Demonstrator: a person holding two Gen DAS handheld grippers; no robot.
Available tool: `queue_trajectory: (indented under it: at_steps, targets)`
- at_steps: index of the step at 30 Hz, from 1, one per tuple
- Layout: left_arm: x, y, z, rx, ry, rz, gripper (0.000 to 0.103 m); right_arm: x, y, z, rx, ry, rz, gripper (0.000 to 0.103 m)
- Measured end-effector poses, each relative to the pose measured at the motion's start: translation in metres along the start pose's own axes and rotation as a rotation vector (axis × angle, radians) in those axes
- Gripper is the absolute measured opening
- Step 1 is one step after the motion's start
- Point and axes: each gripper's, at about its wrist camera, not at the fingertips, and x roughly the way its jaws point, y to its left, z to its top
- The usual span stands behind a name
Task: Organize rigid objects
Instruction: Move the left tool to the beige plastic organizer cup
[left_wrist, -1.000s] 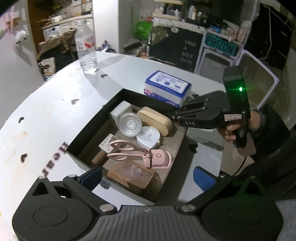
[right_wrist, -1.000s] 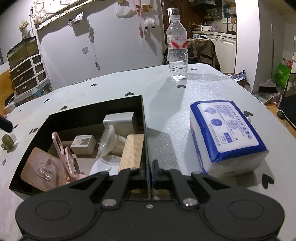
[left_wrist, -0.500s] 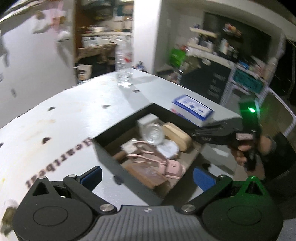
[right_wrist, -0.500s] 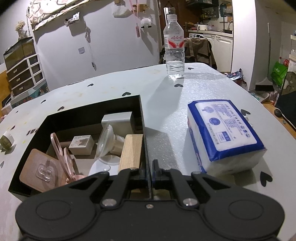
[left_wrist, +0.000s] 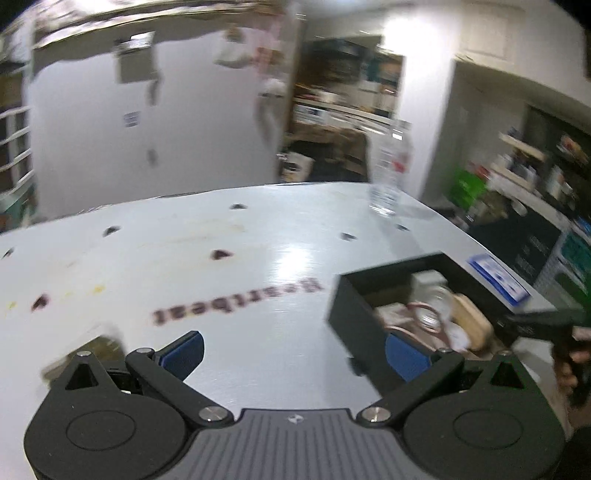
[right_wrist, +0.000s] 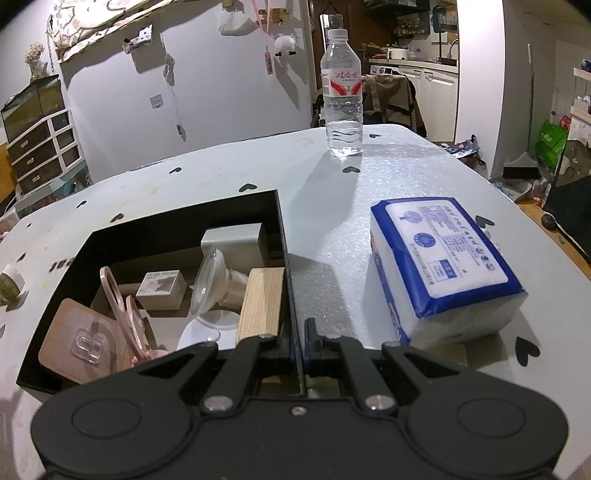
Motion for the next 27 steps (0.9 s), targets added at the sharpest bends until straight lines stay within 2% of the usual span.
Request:
queue_trajectory:
  at_steps: [11,19,23,27]
  targets:
    - [-0.001,0.066,-0.023,-0.235,-0.074,0.24,0.103,-0.007,0.003,0.001,-0.003,-0.011,-0.022,0.006]
    - [0.012,0.1,-0.031,-0.361,-0.173,0.419,0.103,-0.008,0.004,0.001,0.011,-0.014,-0.032,0.006]
    - [0.03,0.115,-0.034,-0.416,-0.171,0.451,0.103,-0.008,0.004,0.002,0.008,-0.013,-0.034,0.006]
    - [0.041,0.115,-0.036,-0.416,-0.222,0.481,0.103,-0.008,0.005,0.002,0.004,-0.012,-0.038,0.007]
